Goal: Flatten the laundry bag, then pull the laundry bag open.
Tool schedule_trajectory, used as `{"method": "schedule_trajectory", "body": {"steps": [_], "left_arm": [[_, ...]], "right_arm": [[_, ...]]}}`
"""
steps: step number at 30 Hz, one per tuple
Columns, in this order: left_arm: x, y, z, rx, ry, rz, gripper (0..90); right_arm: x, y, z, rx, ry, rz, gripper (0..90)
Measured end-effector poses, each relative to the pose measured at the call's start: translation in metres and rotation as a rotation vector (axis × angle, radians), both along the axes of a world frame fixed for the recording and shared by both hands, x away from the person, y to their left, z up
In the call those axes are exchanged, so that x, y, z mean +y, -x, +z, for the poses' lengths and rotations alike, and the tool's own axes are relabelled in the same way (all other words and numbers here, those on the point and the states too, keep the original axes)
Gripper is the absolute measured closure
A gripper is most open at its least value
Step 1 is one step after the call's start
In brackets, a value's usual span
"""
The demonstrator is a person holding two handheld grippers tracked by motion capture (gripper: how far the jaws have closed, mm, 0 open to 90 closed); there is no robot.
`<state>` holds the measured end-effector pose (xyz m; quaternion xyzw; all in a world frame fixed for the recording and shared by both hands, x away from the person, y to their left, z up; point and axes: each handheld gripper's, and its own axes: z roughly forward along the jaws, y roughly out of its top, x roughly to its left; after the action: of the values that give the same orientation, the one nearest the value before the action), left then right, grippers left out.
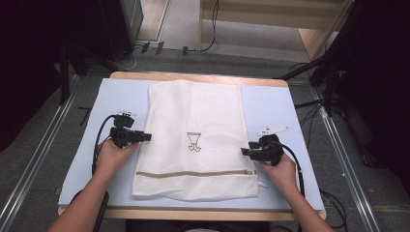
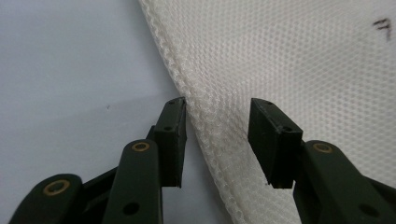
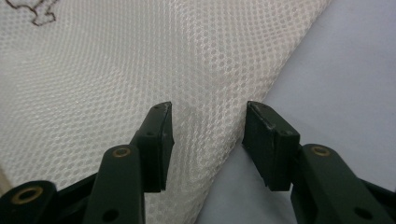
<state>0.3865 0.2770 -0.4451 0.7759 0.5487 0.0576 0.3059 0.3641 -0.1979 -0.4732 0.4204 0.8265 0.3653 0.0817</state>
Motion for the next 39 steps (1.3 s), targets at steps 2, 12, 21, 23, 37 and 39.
{"method": "schedule_trajectory", "body": {"steps": [2,12,21,23,37,39], "left_arm": [[-0.002,0.000,-0.001,-0.005,-0.008,0.004,68.6],[0.006,-0.012,-0.002,-0.010,0.023,-0.007,87.6],[0.022,-0.042,-0.004,-0.038,0.057,0.021,86.9],[0.023,-0.049,-0.006,-0.062,0.040,0.022,86.7],[0.023,-0.044,0.012,-0.088,0.085,-0.007,55.1],[0.023,-0.042,0.015,-0.096,0.096,-0.007,53.9]], "right_arm": [[0.004,0.000,0.000,-0.029,0.035,0.005,61.9],[0.008,-0.016,0.001,-0.019,0.022,-0.008,87.1],[0.020,-0.043,0.000,-0.016,-0.006,-0.051,86.7],[0.021,-0.051,-0.001,-0.024,-0.011,-0.052,85.5],[0.014,-0.050,0.003,-0.001,-0.051,-0.033,63.5],[0.014,-0.048,0.006,0.001,-0.052,-0.027,63.6]]}}
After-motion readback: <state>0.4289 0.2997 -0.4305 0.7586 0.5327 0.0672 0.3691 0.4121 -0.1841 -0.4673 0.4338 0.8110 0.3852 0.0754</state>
